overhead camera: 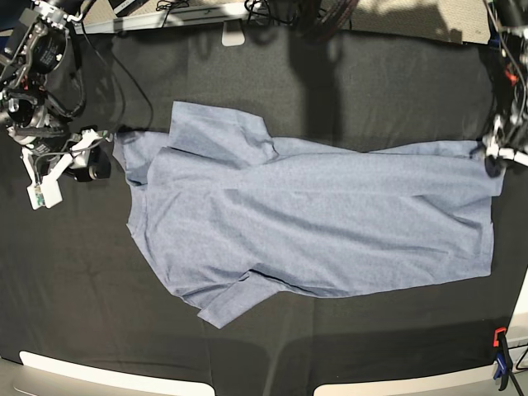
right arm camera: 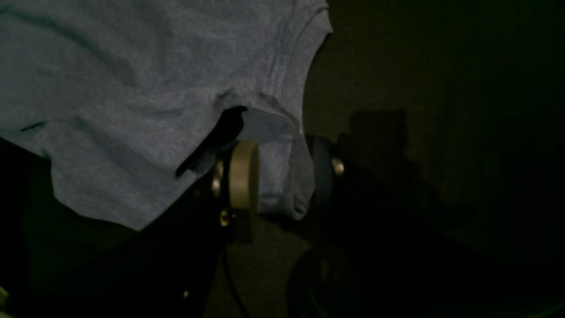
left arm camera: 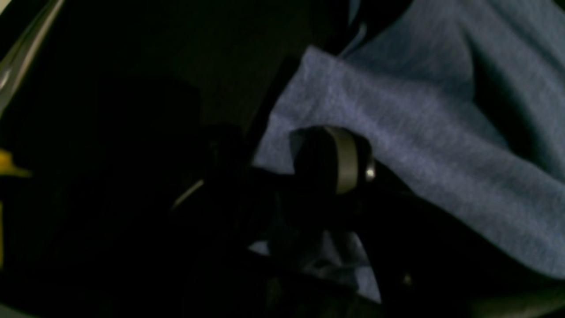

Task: Layout the t-shirt on the table in an organized manner, then fold the t-shirt properly
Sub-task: 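Lower the held corner and drag it back outward with the right gripper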

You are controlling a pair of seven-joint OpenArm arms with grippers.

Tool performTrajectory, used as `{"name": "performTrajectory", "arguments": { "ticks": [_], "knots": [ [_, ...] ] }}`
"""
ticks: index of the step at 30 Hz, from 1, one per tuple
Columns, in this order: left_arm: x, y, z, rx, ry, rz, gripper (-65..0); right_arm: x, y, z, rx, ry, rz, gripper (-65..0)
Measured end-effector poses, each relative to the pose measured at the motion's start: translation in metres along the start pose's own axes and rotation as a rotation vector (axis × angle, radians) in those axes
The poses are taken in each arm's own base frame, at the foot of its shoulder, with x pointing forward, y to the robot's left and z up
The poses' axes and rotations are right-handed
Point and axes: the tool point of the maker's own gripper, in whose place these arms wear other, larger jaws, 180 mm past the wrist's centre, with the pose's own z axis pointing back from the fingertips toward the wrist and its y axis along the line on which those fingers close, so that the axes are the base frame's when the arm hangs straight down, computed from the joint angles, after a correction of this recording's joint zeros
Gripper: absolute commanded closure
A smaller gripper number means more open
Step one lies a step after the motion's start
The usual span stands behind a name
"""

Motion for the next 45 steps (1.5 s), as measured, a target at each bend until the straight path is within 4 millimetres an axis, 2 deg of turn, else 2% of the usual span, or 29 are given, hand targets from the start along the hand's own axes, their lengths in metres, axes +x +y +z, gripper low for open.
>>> {"name": "performTrajectory", "arguments": {
  "ticks": [2, 5, 6, 10, 13, 16, 18, 19, 31, 35, 39, 42, 43, 45],
  "knots": [
    [-0.008, -0.005, 0.001, -0.034, 0.035, -0.011, -19.9, 0.000, 0.000, 0.000, 0.001, 0.000, 0.000, -20.4],
    [-0.019, -0.019, 0.004, -0.118, 0.101, -0.053, -3.0, 0.000, 0.000, 0.000, 0.000, 0.001, 0.000, -20.4],
    [-0.019, -0.022, 0.004, -0.137, 0.104, -0.050, 0.0, 0.000, 0.000, 0.000, 0.000, 0.001, 0.000, -20.4],
    [-0.025, -0.024, 0.012, -0.159, 0.102, -0.024, 0.0, -0.008, 0.001, 0.001, 0.008, 0.013, -0.005, -20.4],
    [-0.027, -0.024, 0.016, -0.164, 0.107, -0.042, 0.0, -0.031, 0.005, 0.005, 0.016, 0.070, -0.020, -20.5],
    [-0.027, -0.025, 0.017, -0.163, 0.108, -0.052, 0.0, -0.053, 0.006, 0.009, 0.014, 0.126, -0.029, -29.3],
    [-0.026, -0.025, 0.017, -0.164, 0.102, -0.050, 0.0, -0.056, 0.008, 0.008, 0.022, 0.128, -0.041, -35.9],
    [-0.026, -0.026, 0.016, -0.165, 0.097, -0.049, 0.0, -0.056, 0.007, 0.006, 0.024, 0.125, -0.048, -36.7],
    [-0.026, -0.025, 0.017, -0.162, 0.094, -0.051, 0.0, -0.090, 0.001, -0.011, 0.049, 0.171, -0.285, -36.6],
    [-0.024, -0.026, 0.016, -0.163, 0.078, -0.051, 0.0, -0.086, 0.004, -0.023, 0.082, 0.146, -0.344, -36.3],
    [-0.024, -0.026, 0.016, -0.162, 0.079, -0.051, 0.0, -0.069, 0.016, -0.040, 0.125, 0.091, -0.388, -28.9],
    [-0.024, -0.025, 0.017, -0.162, 0.077, -0.051, 0.0, -0.064, 0.023, -0.047, 0.135, 0.097, -0.391, -23.4],
    [-0.024, -0.025, 0.017, -0.162, 0.077, -0.051, 0.0, -0.063, 0.024, -0.048, 0.138, 0.093, -0.394, -19.7],
    [-0.025, -0.025, 0.017, -0.159, 0.079, -0.058, 0.0, -0.068, 0.023, -0.048, 0.124, 0.112, -0.387, -8.2]
  ]
}}
